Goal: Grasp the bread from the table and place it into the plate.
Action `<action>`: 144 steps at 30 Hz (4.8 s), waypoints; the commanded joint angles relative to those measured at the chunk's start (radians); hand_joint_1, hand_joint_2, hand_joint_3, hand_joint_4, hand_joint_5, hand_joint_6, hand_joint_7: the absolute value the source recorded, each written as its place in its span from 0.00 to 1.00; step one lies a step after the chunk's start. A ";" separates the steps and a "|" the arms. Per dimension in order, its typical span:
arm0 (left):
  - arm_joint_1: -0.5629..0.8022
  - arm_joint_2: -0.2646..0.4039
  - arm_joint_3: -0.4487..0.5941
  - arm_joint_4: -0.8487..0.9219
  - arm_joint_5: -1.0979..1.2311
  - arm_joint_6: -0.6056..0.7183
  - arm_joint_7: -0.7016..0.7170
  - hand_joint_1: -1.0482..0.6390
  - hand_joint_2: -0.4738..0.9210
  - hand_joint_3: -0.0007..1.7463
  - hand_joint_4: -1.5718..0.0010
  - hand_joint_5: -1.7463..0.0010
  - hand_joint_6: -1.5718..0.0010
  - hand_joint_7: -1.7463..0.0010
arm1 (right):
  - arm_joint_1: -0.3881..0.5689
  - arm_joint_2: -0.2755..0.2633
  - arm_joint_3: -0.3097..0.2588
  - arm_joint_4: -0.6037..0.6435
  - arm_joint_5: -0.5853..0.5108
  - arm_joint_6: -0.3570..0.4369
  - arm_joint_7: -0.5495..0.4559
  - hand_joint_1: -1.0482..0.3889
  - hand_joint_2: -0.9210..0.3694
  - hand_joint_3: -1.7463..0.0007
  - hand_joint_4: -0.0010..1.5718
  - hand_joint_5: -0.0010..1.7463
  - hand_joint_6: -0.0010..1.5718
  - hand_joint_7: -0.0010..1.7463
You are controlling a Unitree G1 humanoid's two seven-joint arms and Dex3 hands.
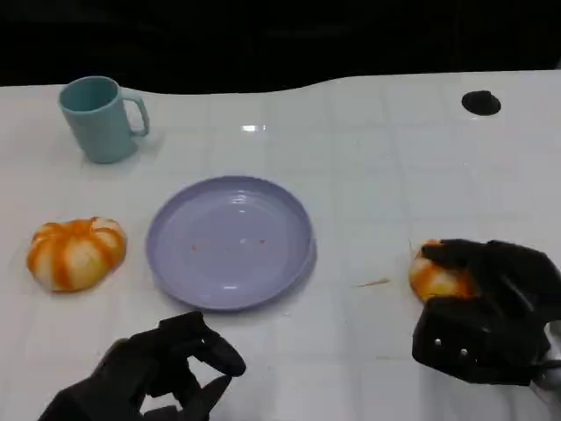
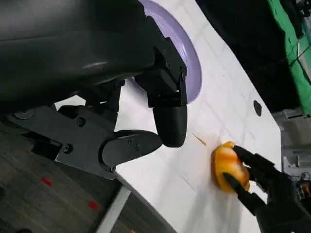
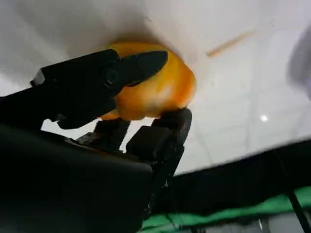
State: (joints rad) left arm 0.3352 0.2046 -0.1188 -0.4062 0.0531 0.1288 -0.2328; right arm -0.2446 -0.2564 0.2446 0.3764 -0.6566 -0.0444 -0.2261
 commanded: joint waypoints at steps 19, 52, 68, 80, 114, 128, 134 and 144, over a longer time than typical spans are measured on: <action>0.004 -0.002 0.001 -0.018 0.000 0.014 0.005 0.48 0.93 0.35 0.60 0.00 0.59 0.29 | -0.003 0.020 -0.030 -0.009 0.126 -0.163 -0.079 0.67 0.42 0.34 0.57 1.00 0.52 0.77; 0.026 -0.009 -0.028 -0.032 0.031 -0.003 0.011 0.48 0.92 0.36 0.59 0.00 0.59 0.29 | -0.302 0.258 0.099 0.184 0.152 -0.261 0.029 0.66 0.42 0.27 0.58 1.00 0.45 0.90; 0.037 -0.016 -0.030 -0.040 0.035 0.002 0.013 0.48 0.93 0.36 0.60 0.00 0.60 0.28 | -0.563 0.433 0.070 0.608 0.223 -0.247 0.048 0.64 0.34 0.33 0.48 0.99 0.40 0.79; 0.033 -0.015 -0.030 -0.035 0.035 0.000 0.012 0.48 0.93 0.35 0.60 0.00 0.60 0.28 | -0.608 0.389 0.133 0.581 0.228 -0.138 0.337 0.34 0.00 0.82 0.00 0.08 0.12 0.01; 0.019 -0.019 -0.019 -0.017 0.030 -0.002 0.011 0.50 0.90 0.40 0.59 0.00 0.60 0.27 | -0.078 0.074 0.065 -0.254 0.330 -0.169 0.489 0.32 0.00 0.83 0.10 0.33 0.21 0.04; 0.022 -0.011 -0.014 -0.020 0.028 -0.004 0.003 0.49 0.90 0.40 0.61 0.00 0.60 0.27 | 0.193 -0.022 -0.079 -0.460 0.415 -0.307 0.463 0.46 0.00 0.90 0.23 0.66 0.37 0.26; 0.023 -0.008 -0.014 -0.027 0.030 0.009 0.002 0.49 0.90 0.39 0.60 0.00 0.60 0.28 | 0.278 -0.020 -0.132 -0.493 0.399 -0.333 0.400 0.60 0.01 0.89 0.37 0.79 0.41 0.54; 0.016 -0.008 -0.009 -0.017 0.022 0.001 0.001 0.48 0.91 0.39 0.60 0.00 0.60 0.28 | 0.426 -0.036 -0.205 -0.586 0.392 -0.302 0.375 0.76 0.45 0.18 0.56 1.00 0.52 0.77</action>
State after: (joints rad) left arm 0.3528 0.1844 -0.1327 -0.4254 0.0732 0.1363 -0.2320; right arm 0.1382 -0.2695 0.0746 -0.1752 -0.2695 -0.3624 0.1579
